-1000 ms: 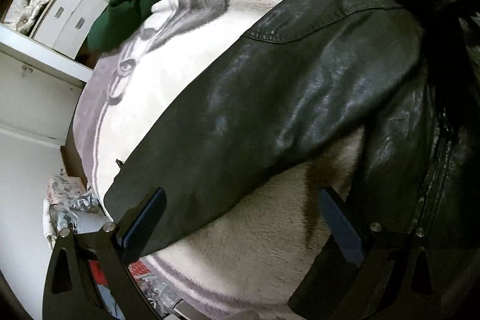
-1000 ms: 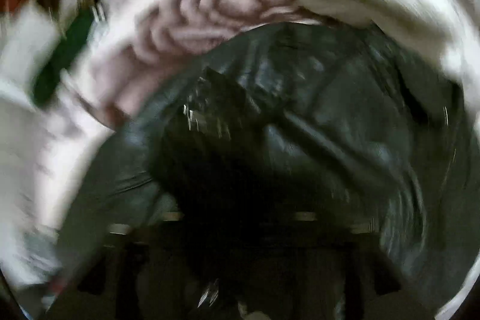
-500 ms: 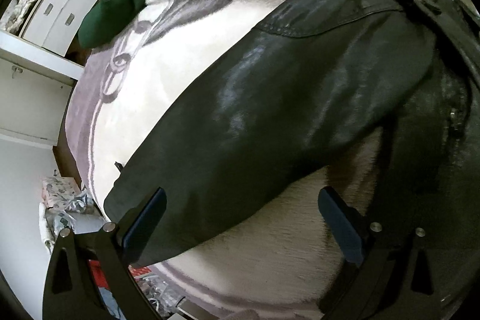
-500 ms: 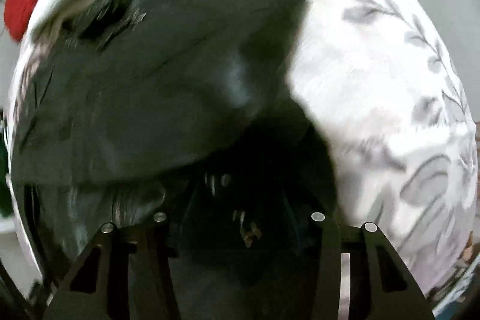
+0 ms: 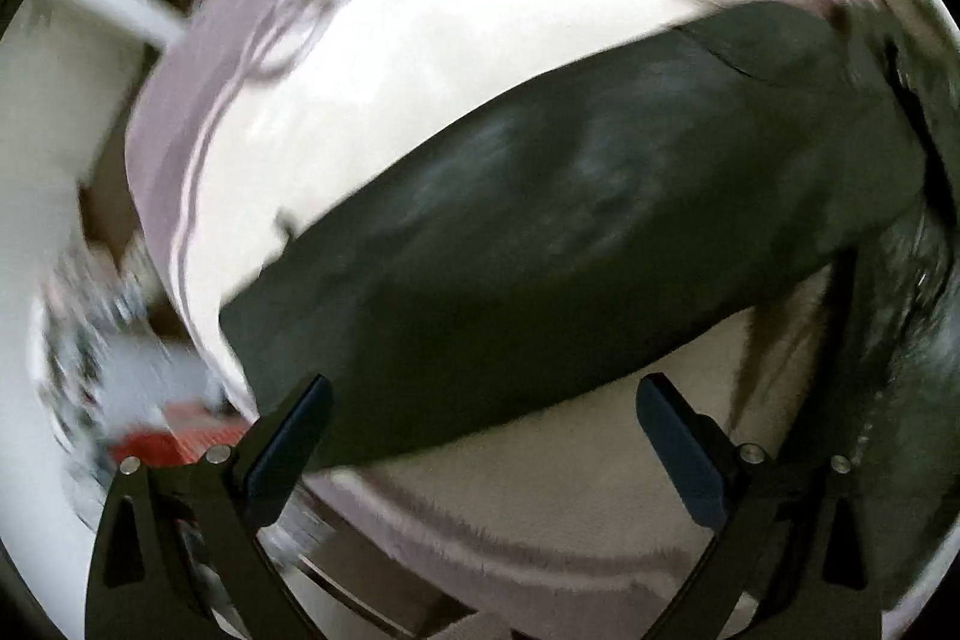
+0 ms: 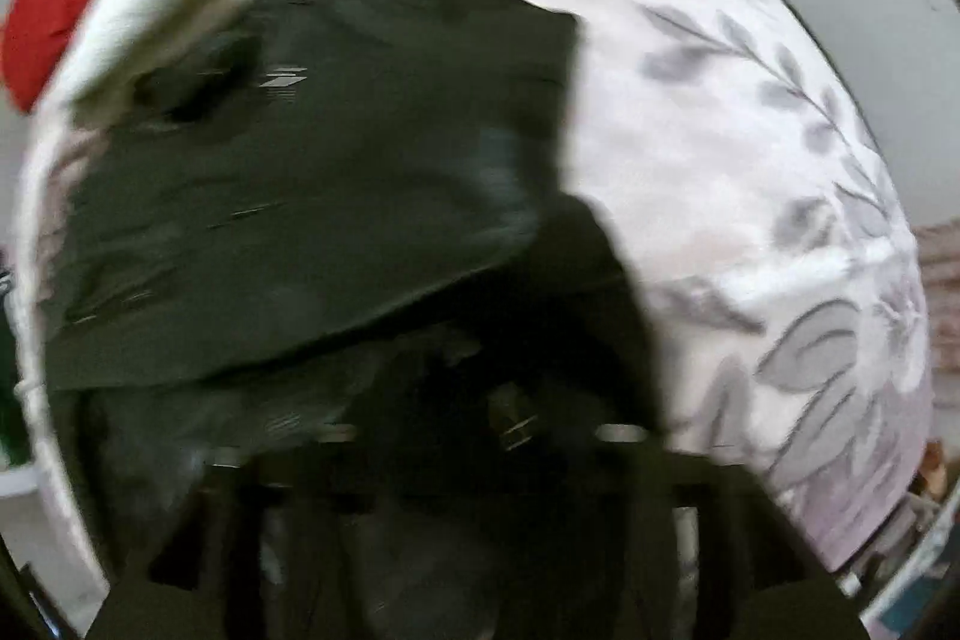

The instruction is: Fold large clothes

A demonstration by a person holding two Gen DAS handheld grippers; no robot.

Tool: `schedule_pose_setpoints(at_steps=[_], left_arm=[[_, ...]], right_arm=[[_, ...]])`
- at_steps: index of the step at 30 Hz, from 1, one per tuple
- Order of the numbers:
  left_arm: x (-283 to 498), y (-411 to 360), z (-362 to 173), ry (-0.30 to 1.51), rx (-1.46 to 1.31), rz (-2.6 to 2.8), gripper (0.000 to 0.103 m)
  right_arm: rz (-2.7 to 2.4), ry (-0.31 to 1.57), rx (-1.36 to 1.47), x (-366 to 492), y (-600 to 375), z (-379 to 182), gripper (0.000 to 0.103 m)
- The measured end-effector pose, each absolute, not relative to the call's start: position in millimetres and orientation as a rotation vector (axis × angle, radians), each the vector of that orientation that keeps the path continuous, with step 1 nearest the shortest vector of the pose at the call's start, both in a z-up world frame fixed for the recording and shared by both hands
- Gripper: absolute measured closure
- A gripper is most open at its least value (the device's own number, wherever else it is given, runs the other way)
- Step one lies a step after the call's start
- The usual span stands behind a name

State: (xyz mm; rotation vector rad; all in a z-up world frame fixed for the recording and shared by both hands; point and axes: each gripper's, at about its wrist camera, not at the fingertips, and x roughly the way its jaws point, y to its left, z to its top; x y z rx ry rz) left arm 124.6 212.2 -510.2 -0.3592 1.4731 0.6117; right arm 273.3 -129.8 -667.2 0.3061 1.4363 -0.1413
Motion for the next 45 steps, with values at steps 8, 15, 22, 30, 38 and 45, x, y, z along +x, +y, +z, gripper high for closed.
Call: schedule_pose_setpoints(at_steps=[8,15,22,30,38,45], left_arm=[[33.0,299.9,-567.7,1.173,-1.397,0.528,0.026],[14.3,332.0,-566.3,0.936,-1.515,0.708,0.098],[45.3,387.4,-524.6,0.743,-1.310,0.631,0.098],[36.8,383.7,-587.9,0.849,-1.469,0.543,0.070],[55.3,383.8,-592.4,0.664,-1.577,0.625,0.051],[89.4,393.6,-536.6,0.619,-1.307,0.735,0.099]], right_arm=[[0.022,1.472,0.310,295.1,-38.5,-659.8,0.047],[-0.016,1.452,0.197,313.1,-1.4,-674.7,0.041],[-0.020,1.431,0.238,314.9,5.8,-664.5,0.041],[0.050,1.468,0.196,315.4,48.1,-664.3,0.041],[0.039,1.442,0.229,333.3,67.1,-655.2,0.036],[0.088,1.361,0.216,370.9,89.5,-631.6,0.036]])
